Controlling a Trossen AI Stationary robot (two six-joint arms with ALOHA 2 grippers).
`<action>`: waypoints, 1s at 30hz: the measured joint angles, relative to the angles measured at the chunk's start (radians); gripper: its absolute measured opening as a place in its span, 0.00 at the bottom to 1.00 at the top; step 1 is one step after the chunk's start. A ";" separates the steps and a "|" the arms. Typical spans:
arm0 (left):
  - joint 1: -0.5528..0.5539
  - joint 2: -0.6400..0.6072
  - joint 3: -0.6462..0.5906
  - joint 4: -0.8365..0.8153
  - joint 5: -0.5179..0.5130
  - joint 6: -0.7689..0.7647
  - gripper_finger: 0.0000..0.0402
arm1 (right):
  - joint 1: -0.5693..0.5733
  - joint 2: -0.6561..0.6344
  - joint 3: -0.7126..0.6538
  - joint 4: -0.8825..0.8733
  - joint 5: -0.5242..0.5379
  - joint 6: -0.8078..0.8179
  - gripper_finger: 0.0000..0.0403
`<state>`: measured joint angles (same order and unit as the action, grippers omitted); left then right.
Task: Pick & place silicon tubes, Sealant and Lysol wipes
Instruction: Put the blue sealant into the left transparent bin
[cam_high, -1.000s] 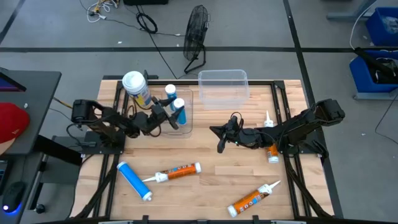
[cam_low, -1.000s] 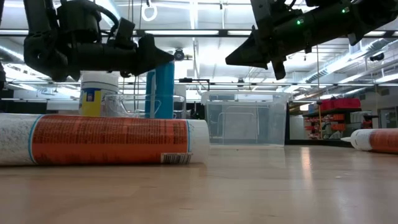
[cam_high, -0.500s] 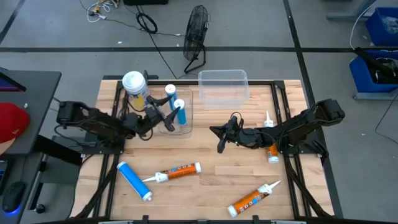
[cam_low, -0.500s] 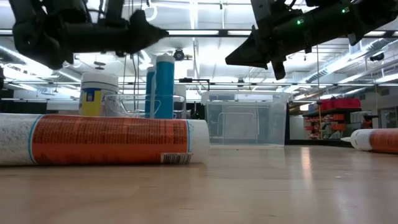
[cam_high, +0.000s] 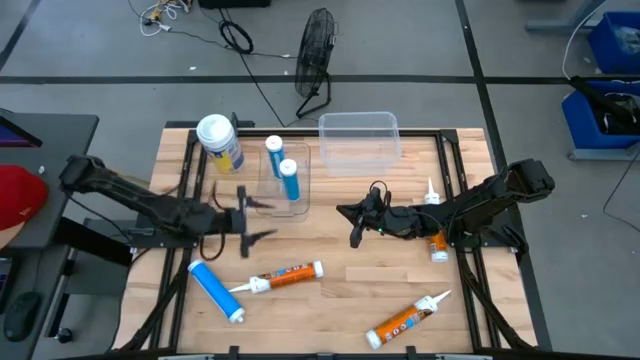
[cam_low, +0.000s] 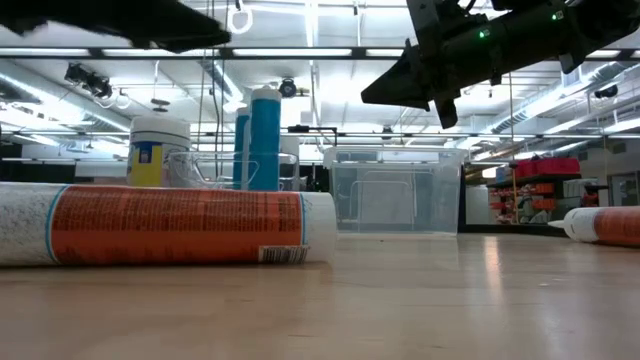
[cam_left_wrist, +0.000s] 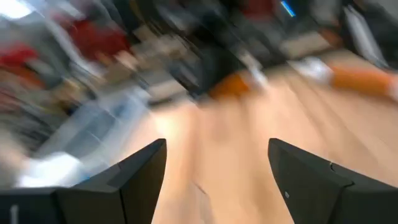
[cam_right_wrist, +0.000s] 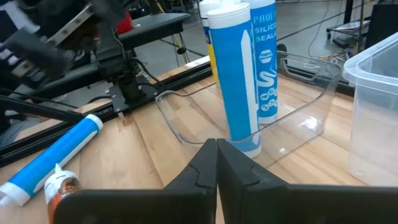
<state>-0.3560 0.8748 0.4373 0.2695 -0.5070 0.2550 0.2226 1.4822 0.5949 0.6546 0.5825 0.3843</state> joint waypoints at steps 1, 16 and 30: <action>-0.026 -0.012 0.041 -0.136 0.023 -0.044 0.71 | 0.000 0.000 0.000 0.000 0.000 0.000 0.02; -0.329 0.186 0.371 -1.024 0.168 -0.349 0.71 | -0.001 0.000 0.000 -0.021 -0.051 0.079 0.02; -0.431 0.349 0.390 -1.166 0.485 -0.591 0.71 | -0.001 0.000 0.000 -0.037 -0.049 0.152 0.02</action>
<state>-0.7871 1.2240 0.8268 -0.8968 -0.0218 -0.3363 0.2214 1.4826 0.5953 0.6173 0.5335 0.5359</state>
